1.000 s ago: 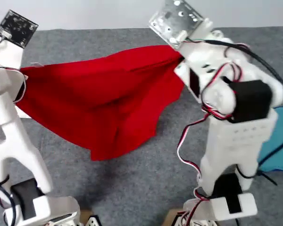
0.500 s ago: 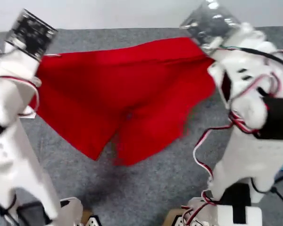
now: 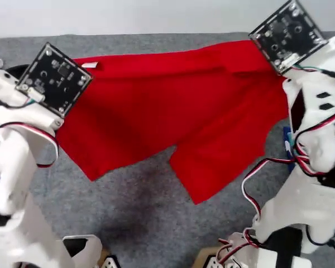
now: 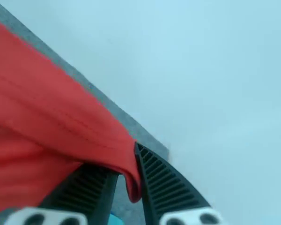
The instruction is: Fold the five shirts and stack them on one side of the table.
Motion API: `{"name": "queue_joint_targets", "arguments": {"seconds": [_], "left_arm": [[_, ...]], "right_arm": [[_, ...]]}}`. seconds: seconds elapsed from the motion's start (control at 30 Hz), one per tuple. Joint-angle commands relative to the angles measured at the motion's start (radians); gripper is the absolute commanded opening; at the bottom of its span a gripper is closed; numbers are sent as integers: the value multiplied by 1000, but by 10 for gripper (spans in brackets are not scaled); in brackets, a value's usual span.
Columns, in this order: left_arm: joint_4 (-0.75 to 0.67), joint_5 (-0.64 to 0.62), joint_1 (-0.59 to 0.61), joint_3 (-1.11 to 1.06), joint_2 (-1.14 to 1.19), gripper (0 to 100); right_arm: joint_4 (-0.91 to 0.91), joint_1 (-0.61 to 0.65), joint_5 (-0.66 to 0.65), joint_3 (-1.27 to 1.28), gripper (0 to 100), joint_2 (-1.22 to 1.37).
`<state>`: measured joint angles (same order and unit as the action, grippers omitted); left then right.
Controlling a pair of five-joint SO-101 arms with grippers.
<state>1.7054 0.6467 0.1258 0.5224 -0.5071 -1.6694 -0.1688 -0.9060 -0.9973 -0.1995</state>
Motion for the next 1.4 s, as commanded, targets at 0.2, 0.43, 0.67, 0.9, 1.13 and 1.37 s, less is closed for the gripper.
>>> {"name": "queue_joint_targets", "arguments": {"seconds": [0.2, 0.43, 0.67, 0.9, 1.13, 1.37], "left_arm": [[-124, -9, -6, 31, -161, 4], [-258, -9, -6, 25, -285, 4], [-265, -5, 0, 27, -379, 4], [-242, -3, 2, 22, -439, 4], [-149, -3, 2, -188, -400, 4], [-325, -3, -3, -762, -396, 4]], "right_arm": [[107, -31, -43, -46, 13, -147], [153, -31, -43, -46, 13, -260], [154, -104, -75, -46, 13, -364], [142, -110, -74, -38, 13, -410], [130, -107, -72, 167, 13, -381], [168, 53, -71, 577, 13, -329]]}}
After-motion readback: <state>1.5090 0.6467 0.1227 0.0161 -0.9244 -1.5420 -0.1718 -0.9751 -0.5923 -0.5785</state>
